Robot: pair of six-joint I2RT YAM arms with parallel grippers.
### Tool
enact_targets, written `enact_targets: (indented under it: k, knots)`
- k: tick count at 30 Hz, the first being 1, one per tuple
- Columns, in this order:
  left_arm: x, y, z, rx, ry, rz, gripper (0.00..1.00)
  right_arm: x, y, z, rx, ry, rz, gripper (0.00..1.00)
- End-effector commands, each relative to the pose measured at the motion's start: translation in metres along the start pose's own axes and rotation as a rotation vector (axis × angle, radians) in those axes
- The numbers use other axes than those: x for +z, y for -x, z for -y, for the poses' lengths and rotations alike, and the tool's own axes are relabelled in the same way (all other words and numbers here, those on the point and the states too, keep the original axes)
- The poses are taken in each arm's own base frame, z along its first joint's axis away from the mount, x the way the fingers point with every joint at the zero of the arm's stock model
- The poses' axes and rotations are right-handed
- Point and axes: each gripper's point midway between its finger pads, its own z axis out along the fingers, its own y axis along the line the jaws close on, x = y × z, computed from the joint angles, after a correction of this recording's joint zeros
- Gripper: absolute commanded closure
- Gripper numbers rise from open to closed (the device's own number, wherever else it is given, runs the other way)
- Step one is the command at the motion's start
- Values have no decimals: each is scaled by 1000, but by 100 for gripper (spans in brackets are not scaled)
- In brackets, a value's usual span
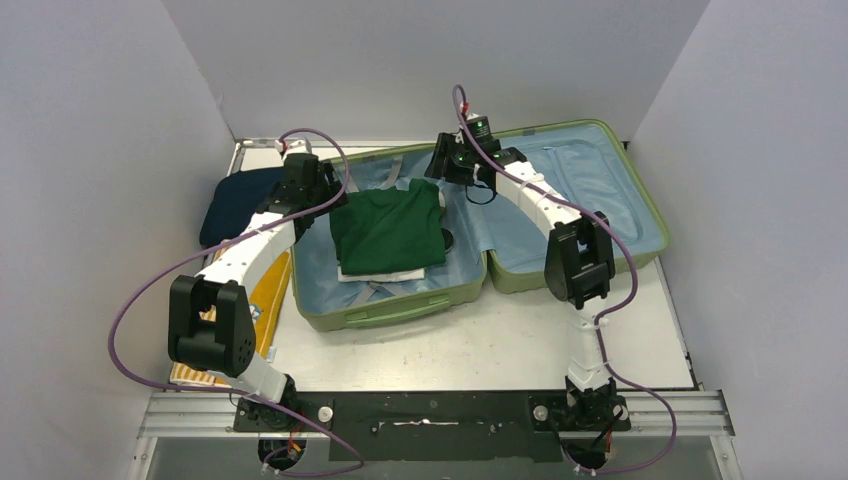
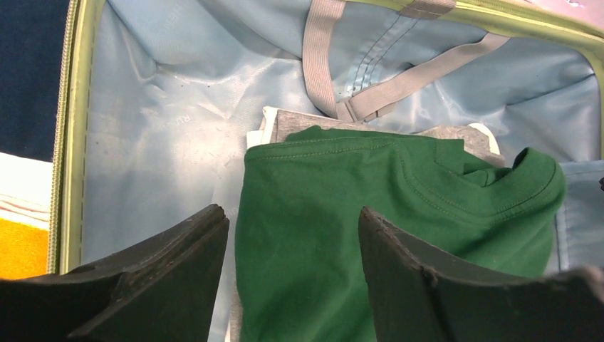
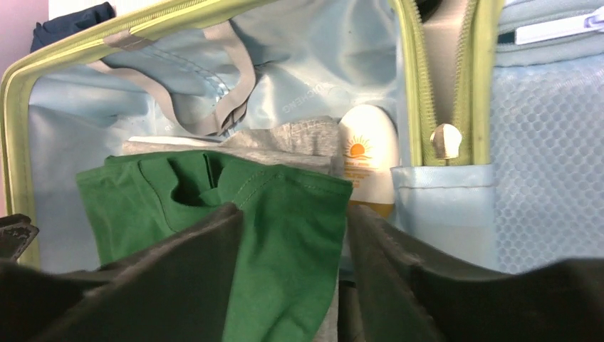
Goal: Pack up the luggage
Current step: Place the clothes in the luggage.
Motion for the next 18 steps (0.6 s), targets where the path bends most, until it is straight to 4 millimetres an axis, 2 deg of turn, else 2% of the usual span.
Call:
enact_targets:
  k: [1,6,11,14,18]
  knots:
    - [-6,16,9,-6,-37,33,33,-19,28,-16,-35,33,84,39]
    - [2,13,7,-5,-28,4,30,-61,52,-43,-69,86,182,34]
    - [25,-6,3,-3,-1,-82,32,-93,30,-69,-117,160,191,34]
    - [34,-11,4,-1,5,-100,34,-105,10,-77,-144,182,168,35]
    - [43,-11,8,1,0,-110,44,-120,-13,-82,-161,204,148,36]
